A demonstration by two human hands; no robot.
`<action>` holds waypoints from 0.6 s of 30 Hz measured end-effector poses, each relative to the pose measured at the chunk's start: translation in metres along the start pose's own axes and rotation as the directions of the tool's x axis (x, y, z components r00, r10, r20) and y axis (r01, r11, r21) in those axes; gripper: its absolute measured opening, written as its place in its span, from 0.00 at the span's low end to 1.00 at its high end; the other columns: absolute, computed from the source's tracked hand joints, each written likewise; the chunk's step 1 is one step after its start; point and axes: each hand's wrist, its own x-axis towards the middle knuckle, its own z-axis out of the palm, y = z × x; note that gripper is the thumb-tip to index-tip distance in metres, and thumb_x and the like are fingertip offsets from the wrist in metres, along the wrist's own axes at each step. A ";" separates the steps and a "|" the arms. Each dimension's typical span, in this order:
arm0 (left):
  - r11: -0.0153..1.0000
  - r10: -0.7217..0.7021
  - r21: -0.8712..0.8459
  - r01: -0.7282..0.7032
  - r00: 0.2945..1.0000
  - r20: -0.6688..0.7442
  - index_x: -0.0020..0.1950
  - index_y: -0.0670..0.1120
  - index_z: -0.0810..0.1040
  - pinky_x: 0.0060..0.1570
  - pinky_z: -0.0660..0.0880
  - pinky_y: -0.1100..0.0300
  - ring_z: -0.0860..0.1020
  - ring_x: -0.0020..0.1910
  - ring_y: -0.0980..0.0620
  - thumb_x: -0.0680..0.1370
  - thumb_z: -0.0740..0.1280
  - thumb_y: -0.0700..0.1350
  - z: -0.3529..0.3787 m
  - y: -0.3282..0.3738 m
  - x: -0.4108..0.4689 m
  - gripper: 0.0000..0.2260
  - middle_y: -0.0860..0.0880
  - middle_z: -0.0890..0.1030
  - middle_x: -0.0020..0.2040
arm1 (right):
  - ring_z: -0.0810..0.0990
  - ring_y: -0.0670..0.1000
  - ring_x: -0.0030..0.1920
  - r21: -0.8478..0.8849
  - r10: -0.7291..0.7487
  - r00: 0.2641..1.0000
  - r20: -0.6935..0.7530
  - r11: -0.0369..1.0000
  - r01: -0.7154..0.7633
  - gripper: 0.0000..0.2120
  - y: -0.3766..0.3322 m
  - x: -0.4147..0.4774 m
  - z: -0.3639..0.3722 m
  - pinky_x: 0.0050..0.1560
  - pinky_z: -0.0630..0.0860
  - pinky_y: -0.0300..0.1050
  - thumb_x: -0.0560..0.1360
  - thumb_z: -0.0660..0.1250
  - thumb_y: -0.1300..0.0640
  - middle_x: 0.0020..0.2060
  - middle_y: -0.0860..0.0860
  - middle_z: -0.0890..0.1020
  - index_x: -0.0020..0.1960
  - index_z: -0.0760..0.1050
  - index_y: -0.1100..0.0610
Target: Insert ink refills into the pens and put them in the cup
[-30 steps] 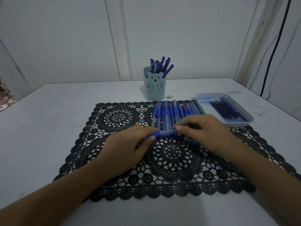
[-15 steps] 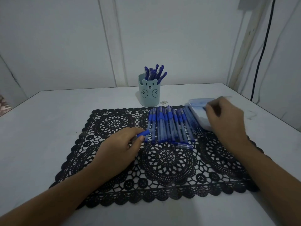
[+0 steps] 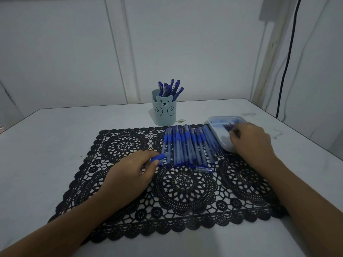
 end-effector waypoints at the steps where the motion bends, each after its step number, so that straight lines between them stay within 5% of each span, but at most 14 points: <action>1: 1.000 -0.002 0.001 0.002 1.000 0.001 0.54 0.54 0.78 0.39 0.74 0.61 0.75 0.39 0.60 0.72 0.53 0.59 0.000 0.000 0.000 0.19 0.58 0.78 0.41 | 0.76 0.59 0.48 -0.053 0.054 0.998 0.040 0.997 -0.052 0.10 0.004 0.003 -0.001 0.47 0.70 0.50 0.76 0.60 0.55 0.46 0.56 0.79 0.50 0.78 0.59; 9: 0.999 -0.039 0.004 0.039 0.999 0.029 0.54 0.57 0.77 0.40 0.73 0.63 0.75 0.41 0.61 0.71 0.51 0.61 0.000 0.001 0.000 0.21 0.60 0.78 0.41 | 0.75 0.56 0.42 -0.139 0.273 0.916 0.295 0.960 -0.242 0.08 0.017 0.020 0.005 0.46 0.70 0.49 0.69 0.67 0.51 0.38 0.54 0.77 0.41 0.77 0.57; 18: 0.999 -0.044 -0.004 0.044 0.999 0.032 0.54 0.57 0.77 0.40 0.74 0.59 0.75 0.41 0.61 0.71 0.51 0.61 0.000 0.001 0.000 0.21 0.59 0.78 0.41 | 0.75 0.55 0.43 -0.159 0.312 0.897 0.313 0.948 -0.275 0.05 0.014 0.025 0.005 0.45 0.70 0.46 0.69 0.67 0.57 0.39 0.55 0.76 0.41 0.73 0.58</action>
